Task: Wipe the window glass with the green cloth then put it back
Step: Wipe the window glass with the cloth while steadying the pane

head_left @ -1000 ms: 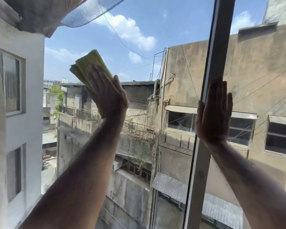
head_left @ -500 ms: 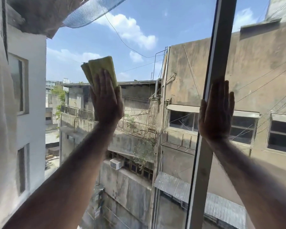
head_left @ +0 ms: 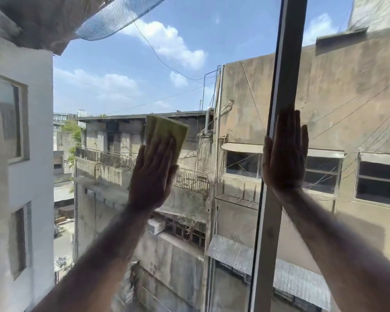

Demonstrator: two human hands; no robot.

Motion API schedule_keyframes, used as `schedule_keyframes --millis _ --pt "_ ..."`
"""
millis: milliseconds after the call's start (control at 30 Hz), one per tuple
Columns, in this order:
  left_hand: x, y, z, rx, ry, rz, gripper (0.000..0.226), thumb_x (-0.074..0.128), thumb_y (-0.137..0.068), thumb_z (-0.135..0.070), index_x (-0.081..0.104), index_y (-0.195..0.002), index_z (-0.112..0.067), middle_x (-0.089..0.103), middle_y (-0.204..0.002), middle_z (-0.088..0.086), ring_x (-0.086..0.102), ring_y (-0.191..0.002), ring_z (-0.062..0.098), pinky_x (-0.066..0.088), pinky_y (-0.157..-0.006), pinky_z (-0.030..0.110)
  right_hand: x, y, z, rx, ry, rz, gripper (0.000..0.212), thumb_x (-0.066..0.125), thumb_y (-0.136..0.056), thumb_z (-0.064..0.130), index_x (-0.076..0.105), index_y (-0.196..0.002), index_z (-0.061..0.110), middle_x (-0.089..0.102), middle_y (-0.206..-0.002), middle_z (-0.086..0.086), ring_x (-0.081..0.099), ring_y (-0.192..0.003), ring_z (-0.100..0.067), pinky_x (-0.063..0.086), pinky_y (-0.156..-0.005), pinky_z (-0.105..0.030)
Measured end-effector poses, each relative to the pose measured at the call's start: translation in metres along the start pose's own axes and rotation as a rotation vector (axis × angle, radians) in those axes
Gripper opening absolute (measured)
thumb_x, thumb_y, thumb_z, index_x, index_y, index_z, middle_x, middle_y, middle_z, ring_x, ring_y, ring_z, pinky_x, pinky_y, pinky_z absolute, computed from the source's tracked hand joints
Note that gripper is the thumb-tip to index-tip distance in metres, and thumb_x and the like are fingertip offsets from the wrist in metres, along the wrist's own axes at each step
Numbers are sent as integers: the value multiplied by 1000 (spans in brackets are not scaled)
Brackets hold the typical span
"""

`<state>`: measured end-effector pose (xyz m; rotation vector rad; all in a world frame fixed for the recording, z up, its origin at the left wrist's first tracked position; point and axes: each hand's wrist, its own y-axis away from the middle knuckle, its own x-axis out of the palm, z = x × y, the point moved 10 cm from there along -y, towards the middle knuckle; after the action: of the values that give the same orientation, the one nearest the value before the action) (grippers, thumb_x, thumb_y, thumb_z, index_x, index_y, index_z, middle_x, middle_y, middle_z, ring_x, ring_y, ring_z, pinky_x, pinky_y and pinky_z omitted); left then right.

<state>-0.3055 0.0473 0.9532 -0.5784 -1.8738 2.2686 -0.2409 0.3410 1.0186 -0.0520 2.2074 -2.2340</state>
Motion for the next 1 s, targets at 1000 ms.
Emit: schedule_keyframes --millis 1000 --pt "-49 -148 -56 -21 16 63 41 61 -85 12 65 -121 -9 65 -140 14 50 -145 31 27 -131 53 6 -2 -1 30 9 126 66 27 -114 38 12 -170 6 9 -180 -13 10 -168 -28 14 -137 -50"
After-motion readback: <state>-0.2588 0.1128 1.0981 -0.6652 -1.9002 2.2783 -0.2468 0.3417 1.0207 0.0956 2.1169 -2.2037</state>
